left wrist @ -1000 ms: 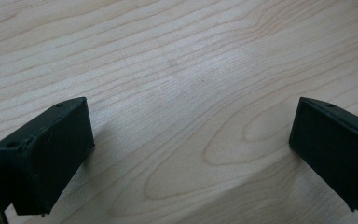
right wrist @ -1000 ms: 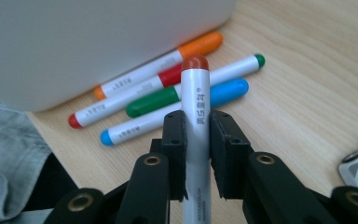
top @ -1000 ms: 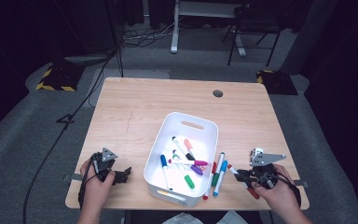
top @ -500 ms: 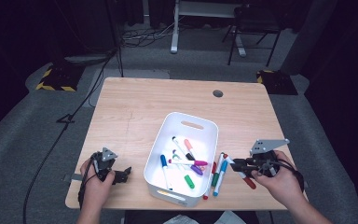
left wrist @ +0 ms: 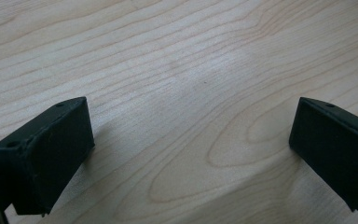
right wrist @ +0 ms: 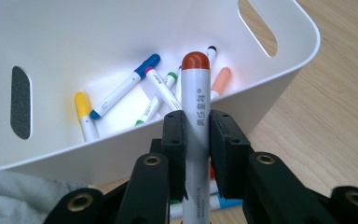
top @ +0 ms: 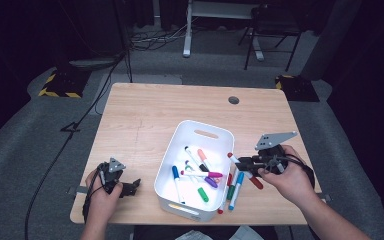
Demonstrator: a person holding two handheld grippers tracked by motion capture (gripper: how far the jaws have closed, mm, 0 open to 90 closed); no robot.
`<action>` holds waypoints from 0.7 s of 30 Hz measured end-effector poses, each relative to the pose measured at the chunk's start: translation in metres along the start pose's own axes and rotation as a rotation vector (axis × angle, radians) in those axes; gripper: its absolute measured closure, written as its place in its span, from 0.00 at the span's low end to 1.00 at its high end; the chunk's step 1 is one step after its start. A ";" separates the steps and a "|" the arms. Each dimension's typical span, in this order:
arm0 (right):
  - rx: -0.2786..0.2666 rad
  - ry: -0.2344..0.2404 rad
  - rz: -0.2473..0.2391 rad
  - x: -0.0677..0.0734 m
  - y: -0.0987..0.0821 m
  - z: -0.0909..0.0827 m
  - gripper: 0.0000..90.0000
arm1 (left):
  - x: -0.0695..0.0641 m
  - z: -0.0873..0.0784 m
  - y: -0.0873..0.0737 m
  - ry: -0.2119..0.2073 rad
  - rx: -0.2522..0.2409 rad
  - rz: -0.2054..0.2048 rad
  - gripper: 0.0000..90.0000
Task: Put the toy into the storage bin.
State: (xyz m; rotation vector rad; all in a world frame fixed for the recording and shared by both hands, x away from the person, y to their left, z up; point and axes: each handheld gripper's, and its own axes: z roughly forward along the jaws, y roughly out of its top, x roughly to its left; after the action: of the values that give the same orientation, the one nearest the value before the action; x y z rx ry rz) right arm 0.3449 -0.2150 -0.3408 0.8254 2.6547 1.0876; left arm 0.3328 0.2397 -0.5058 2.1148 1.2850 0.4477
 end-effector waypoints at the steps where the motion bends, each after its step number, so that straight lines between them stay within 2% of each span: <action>1: 0.001 0.004 0.005 0.000 0.003 0.002 0.85 | 0.000 0.000 0.000 0.000 -0.001 -0.001 0.00; 8: 0.008 0.007 -0.010 0.000 0.024 0.006 0.85 | 0.000 0.000 0.000 -0.001 -0.001 -0.001 0.00; 16: 0.011 0.029 -0.077 0.015 0.051 0.014 0.85 | 0.000 0.000 0.000 -0.006 0.001 -0.001 0.00; 21: 0.021 0.030 -0.098 0.021 0.067 0.019 0.85 | 0.000 0.001 0.000 -0.004 -0.001 0.000 0.00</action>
State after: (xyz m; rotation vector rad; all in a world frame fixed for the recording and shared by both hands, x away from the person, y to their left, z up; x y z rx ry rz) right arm 0.3625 -0.1528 -0.3077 0.6800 2.7036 1.0584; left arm 0.3335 0.2396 -0.5060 2.1138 1.2814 0.4437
